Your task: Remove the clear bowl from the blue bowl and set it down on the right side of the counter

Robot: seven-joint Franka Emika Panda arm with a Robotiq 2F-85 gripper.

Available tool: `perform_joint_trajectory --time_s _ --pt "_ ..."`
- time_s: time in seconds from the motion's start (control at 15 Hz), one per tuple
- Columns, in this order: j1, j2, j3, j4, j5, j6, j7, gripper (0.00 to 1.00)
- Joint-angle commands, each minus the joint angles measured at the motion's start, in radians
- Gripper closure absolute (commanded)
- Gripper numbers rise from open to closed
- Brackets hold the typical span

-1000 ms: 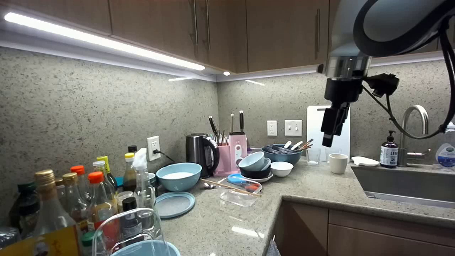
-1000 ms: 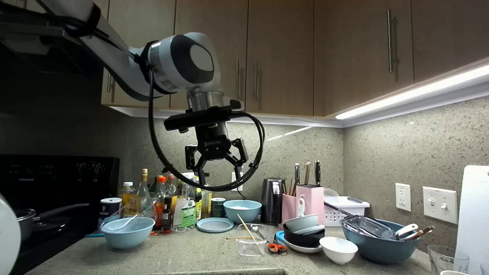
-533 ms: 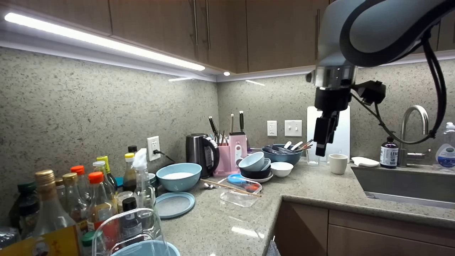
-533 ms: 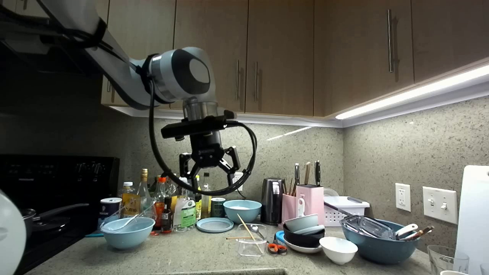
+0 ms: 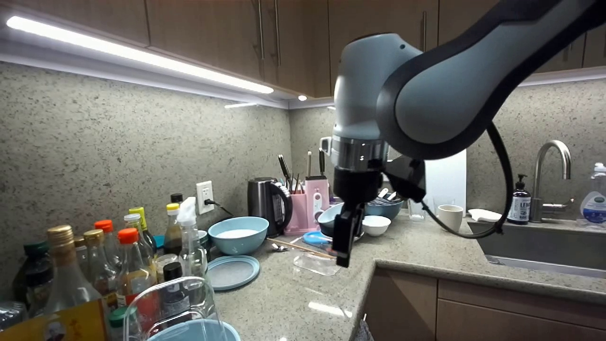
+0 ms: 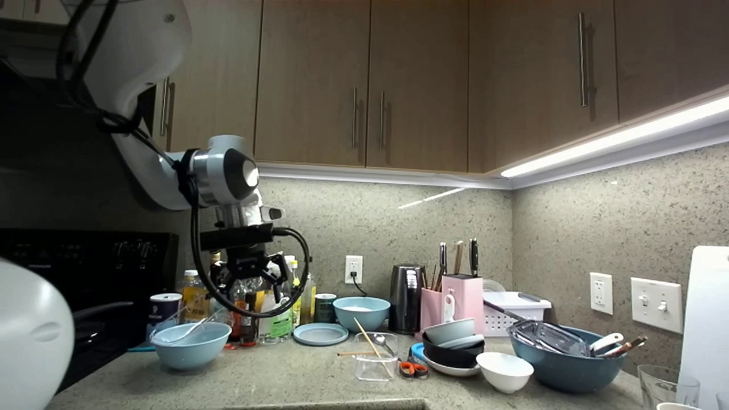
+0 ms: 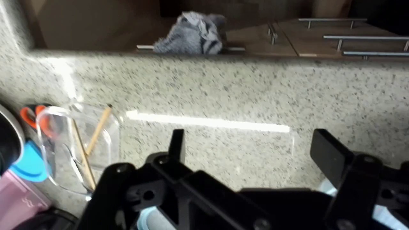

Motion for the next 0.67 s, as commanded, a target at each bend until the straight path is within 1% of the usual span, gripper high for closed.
perform_joint_trajectory --time_s 0.0,0.07,0.13,0.27,0.6 --pt "0.008 0.126 0.055 0.061 -0.086 0.192 0.137 0.00" --pt "0.010 0.143 0.056 0.070 -0.103 0.232 0.159 0.00" --pt "0.021 0.103 0.043 0.045 -0.057 0.169 0.107 0.00" --pt "0.023 0.140 0.046 0.066 -0.070 0.210 0.128 0.00" --pt "0.023 0.148 0.044 0.078 -0.070 0.211 0.128 0.00"
